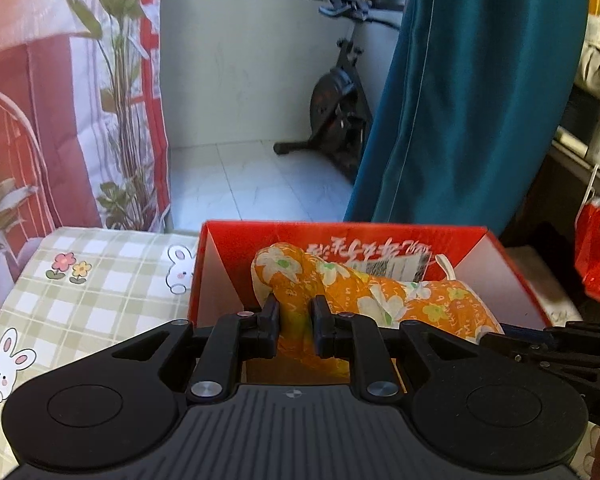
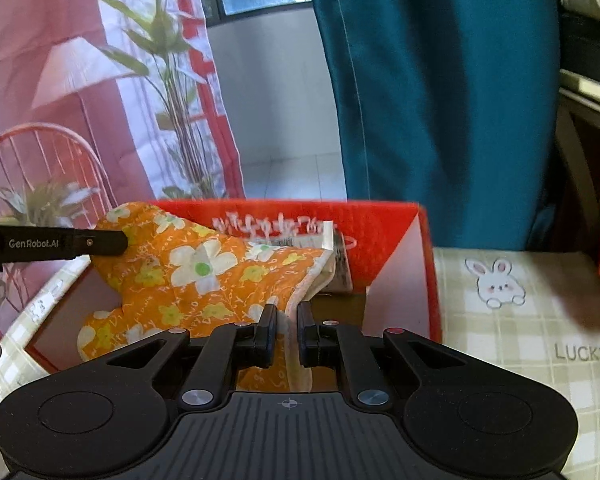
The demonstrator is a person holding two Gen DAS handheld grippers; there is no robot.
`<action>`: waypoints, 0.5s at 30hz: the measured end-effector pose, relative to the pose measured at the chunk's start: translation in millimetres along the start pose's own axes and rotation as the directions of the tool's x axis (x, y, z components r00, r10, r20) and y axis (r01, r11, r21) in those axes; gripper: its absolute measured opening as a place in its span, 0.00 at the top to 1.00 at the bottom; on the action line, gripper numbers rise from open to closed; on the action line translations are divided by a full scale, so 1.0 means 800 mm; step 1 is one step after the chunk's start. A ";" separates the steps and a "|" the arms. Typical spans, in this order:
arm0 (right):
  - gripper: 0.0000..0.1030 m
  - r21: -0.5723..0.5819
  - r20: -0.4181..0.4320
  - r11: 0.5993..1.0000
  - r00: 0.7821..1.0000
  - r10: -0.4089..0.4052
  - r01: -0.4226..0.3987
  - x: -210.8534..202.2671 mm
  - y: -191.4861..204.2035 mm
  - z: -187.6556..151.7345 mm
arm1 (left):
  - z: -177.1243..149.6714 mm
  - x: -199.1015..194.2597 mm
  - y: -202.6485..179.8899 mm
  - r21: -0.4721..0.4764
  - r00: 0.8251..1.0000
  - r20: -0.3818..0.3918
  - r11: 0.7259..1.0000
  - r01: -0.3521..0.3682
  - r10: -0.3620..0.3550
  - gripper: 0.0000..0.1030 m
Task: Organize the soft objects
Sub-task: 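Lift the orange cloth with both tools into the red box and open them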
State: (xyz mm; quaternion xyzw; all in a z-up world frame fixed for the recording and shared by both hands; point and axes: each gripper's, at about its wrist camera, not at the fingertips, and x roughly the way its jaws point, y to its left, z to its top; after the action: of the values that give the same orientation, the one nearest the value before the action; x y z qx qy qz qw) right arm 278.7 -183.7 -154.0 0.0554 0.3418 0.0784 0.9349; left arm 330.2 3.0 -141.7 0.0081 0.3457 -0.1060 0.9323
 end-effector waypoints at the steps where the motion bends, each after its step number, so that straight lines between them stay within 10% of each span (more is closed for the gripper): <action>1: 0.90 0.000 -0.009 1.000 1.000 -0.003 0.003 0.005 0.000 -0.001 | 0.000 0.004 0.000 0.002 1.000 -0.007 1.000 -0.002 0.002 0.82; 8: 0.90 -0.014 -0.041 1.000 0.999 -0.013 0.012 0.024 -0.003 -0.005 | -0.002 0.019 0.001 0.014 0.999 -0.037 1.000 0.000 0.000 0.80; 15: 0.90 -0.014 -0.068 1.000 0.997 -0.029 0.028 0.031 -0.005 -0.009 | -0.002 0.029 -0.005 0.044 0.997 -0.064 0.998 0.033 -0.031 0.50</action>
State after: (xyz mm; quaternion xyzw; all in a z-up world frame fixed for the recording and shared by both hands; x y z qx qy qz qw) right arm 293.3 -183.0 -175.6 0.0415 0.3736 0.0692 0.9241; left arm 345.2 -4.8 -157.9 0.0268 0.3726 -0.1283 0.9187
